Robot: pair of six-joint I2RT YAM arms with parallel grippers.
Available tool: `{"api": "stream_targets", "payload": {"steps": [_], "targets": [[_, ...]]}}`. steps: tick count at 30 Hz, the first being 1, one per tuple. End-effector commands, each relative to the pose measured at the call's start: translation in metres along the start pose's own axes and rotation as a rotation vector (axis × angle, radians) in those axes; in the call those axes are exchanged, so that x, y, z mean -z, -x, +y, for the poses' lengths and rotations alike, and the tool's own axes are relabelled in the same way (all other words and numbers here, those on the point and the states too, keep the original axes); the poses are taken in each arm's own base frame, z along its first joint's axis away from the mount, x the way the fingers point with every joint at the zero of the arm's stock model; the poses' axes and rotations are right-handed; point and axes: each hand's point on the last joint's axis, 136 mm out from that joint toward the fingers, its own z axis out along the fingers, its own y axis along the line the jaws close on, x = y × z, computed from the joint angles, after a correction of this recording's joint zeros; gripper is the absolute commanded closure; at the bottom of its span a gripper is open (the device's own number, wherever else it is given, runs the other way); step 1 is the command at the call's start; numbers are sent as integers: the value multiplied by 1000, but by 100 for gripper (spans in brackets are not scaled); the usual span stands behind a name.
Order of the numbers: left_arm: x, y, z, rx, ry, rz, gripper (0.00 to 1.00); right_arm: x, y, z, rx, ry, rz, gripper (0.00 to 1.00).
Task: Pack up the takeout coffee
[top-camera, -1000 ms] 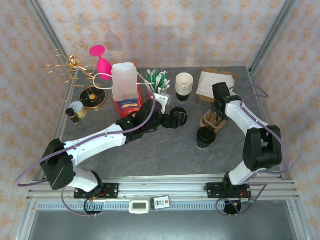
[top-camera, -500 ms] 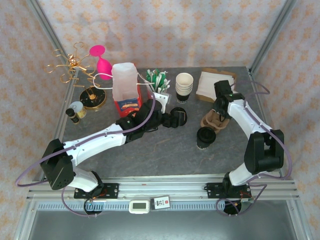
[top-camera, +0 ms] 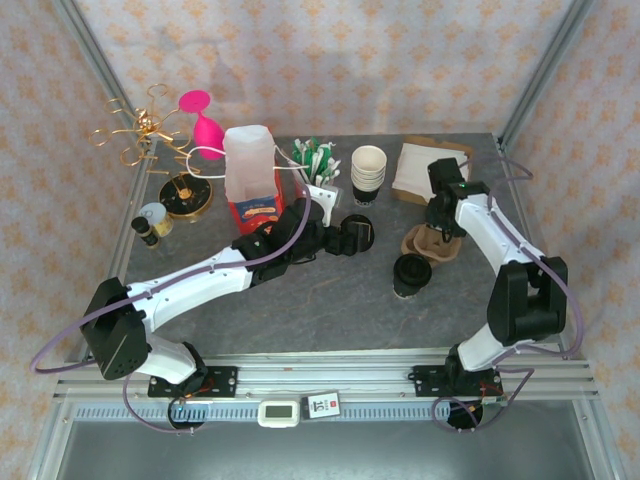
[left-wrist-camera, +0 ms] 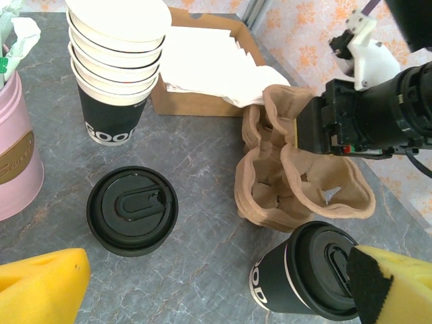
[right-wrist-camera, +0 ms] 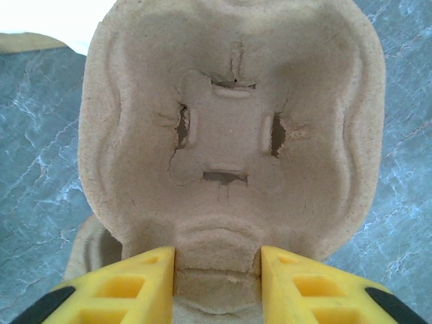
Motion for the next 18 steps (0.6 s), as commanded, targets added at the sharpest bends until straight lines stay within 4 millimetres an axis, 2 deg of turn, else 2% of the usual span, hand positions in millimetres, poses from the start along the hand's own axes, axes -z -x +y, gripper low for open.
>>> {"api": "stream_targets", "payload": {"steps": [1,7,12,18], "targets": [[3,8,-7,-22,-17,-14,1,-2,0,2,32,-6,27,64],[3,6,-5,-24,-9,-13,1,-7,-1,5,18,-4,40,60],[4,7,-4,-29,-4,-13,1,-6,1,7,2,7,37,52],[3,7,-4,-30,-1,-12,1,-4,4,7,-5,7,25,57]]}}
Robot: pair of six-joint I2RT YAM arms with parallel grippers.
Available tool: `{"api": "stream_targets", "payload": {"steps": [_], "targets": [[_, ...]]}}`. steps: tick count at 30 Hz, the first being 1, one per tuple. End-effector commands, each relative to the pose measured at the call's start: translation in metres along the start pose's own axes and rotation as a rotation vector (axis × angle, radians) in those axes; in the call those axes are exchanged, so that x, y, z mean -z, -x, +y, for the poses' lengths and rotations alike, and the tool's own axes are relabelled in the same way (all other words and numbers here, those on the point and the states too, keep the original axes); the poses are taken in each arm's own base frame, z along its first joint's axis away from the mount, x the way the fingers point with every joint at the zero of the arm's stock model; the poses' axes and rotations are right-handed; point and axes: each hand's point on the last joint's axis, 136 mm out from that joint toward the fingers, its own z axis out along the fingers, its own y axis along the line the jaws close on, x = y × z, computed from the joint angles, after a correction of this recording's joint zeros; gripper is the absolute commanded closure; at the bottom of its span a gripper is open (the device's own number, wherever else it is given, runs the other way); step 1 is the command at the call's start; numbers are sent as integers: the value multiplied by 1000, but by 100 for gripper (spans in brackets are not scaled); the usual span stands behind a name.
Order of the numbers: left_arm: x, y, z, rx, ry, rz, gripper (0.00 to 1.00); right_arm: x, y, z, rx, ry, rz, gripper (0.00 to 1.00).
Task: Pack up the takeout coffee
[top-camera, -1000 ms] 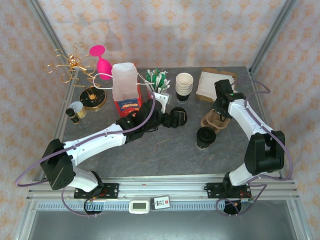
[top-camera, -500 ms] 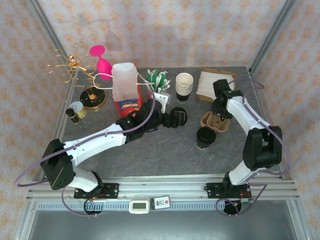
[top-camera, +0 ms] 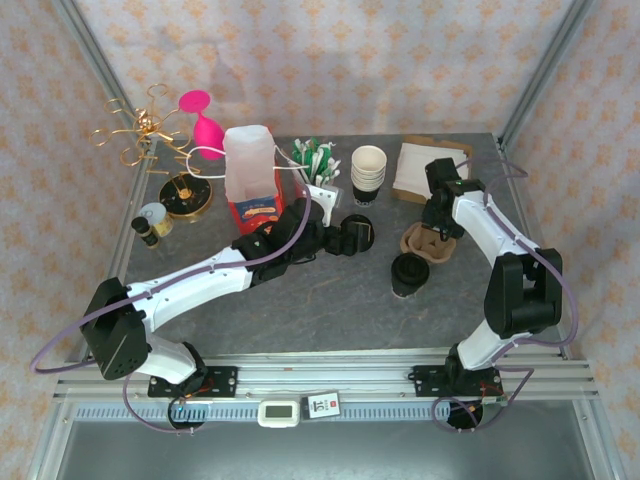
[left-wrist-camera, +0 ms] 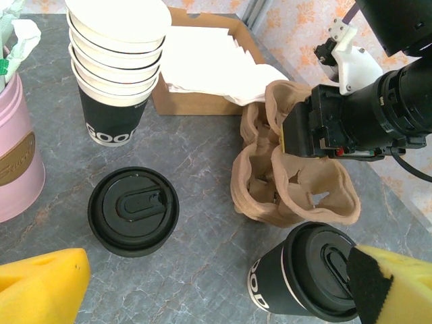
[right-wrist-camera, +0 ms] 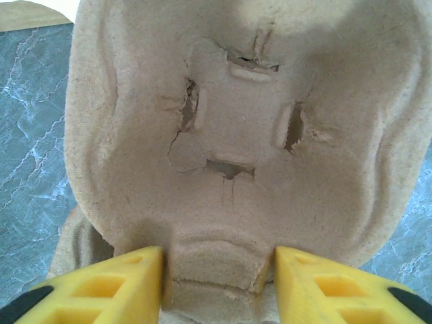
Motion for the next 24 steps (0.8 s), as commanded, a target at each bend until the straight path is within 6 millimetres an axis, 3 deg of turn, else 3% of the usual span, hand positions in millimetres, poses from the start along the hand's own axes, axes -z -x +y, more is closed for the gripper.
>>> {"api": "stream_targets", "payload": {"steps": [1,7,16,24], "targets": [[4,8,-4,-25,-3,-13,1,6,8,2,-13,2,-15,59],[8,13,-7,-25,-7,-24,1,14,13,0,-25,7,-38,63],[18,25,-13,-15,-27,-45,1,42,29,-4,-35,14,-113,66],[47,48,-18,-1,-29,-93,1,83,44,-5,-44,63,-184,67]]}}
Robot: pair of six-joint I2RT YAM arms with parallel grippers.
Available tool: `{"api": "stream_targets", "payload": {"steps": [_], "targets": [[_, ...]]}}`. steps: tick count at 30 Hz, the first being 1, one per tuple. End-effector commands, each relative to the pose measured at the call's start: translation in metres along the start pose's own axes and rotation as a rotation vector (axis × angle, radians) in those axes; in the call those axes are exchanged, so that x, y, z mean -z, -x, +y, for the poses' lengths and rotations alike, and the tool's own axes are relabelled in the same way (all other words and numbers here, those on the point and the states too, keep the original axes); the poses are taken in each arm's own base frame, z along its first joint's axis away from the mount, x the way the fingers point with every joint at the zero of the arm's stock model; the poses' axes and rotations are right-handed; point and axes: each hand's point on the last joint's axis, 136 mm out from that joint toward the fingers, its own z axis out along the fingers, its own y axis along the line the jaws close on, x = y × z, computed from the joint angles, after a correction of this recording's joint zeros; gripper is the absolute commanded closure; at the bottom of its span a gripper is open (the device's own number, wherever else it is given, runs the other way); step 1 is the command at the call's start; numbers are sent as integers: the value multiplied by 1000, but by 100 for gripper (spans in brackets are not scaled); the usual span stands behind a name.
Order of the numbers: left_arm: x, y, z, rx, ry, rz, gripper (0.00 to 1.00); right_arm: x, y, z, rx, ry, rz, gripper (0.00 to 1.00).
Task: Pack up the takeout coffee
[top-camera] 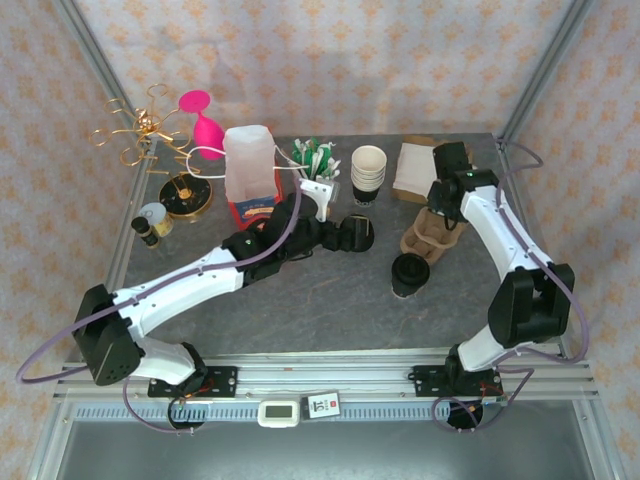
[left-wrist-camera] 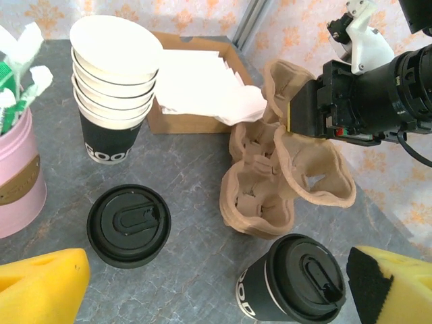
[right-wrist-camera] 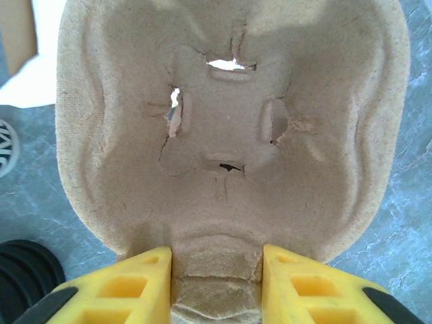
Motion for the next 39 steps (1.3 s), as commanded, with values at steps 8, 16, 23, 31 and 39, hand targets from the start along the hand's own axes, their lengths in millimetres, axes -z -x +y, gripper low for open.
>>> {"api": "stream_targets", "payload": {"steps": [8,16,23,31,39], "targets": [[87,60,12,11,138,-113,1,72,14,19,42,108,-88,67],[160,89,84,58,462,-140,8,109,-2,63,127,230,-90,67],[166,87,149,72,661,-17,17,126,-29,100,219,331,-60,67],[145,86,202,108,736,82,21,129,-51,128,290,395,-25,68],[116,79,236,146,749,191,31,141,-55,149,336,446,-35,68]]}}
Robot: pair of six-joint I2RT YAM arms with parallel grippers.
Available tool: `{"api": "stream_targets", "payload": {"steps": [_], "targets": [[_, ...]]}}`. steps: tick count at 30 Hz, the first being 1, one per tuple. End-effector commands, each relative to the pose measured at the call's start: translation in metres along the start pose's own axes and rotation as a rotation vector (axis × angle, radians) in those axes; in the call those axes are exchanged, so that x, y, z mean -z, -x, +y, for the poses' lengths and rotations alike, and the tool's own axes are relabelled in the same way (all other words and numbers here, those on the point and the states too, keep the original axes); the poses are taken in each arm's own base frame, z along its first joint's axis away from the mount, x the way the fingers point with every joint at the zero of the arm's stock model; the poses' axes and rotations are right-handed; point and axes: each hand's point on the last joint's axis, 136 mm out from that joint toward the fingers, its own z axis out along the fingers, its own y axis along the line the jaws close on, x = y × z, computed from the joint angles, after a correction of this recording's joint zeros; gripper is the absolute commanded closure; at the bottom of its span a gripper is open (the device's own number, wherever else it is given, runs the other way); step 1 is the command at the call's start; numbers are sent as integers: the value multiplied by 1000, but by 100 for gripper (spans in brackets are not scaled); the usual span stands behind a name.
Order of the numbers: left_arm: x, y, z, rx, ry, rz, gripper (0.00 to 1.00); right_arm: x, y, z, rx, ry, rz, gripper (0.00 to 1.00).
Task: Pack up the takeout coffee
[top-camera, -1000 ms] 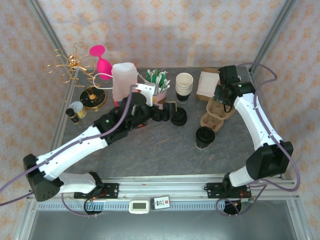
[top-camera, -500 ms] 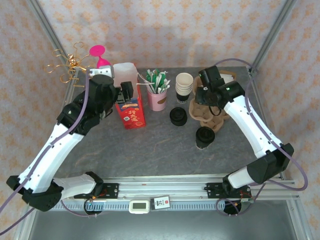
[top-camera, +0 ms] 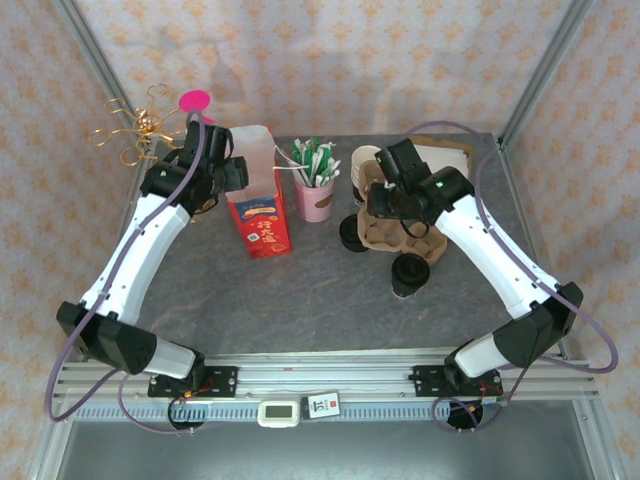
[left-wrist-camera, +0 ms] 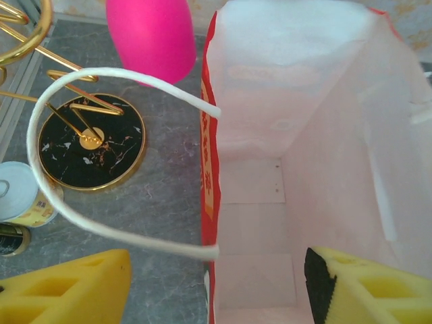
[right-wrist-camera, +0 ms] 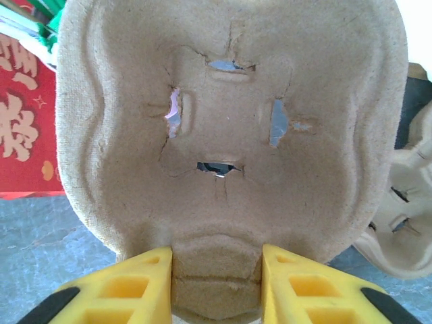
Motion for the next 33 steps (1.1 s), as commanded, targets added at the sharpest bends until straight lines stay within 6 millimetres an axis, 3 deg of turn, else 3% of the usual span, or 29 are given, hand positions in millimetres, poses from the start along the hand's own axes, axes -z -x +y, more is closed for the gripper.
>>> {"api": "stream_targets", "payload": {"steps": [1,7,12,19,23,27,33], "targets": [[-5,1,0,-29,-7,41,34,7,12,10,7,29,-35,68],[-28,-8,-4,-15,-1,142,48,13,13,13,-9,43,-38,69],[-30,-19,-2,-23,18,219,64,14,5,12,-39,52,-7,70],[-17,-24,-6,12,-34,219,100,28,0,6,-70,48,-13,71],[-6,-22,-11,32,-84,195,100,30,-4,3,-70,49,-23,71],[22,-30,-15,71,-141,192,100,43,-3,15,-72,101,-12,72],[56,-62,-18,145,-235,189,100,60,-5,18,-28,79,-21,72]]}}
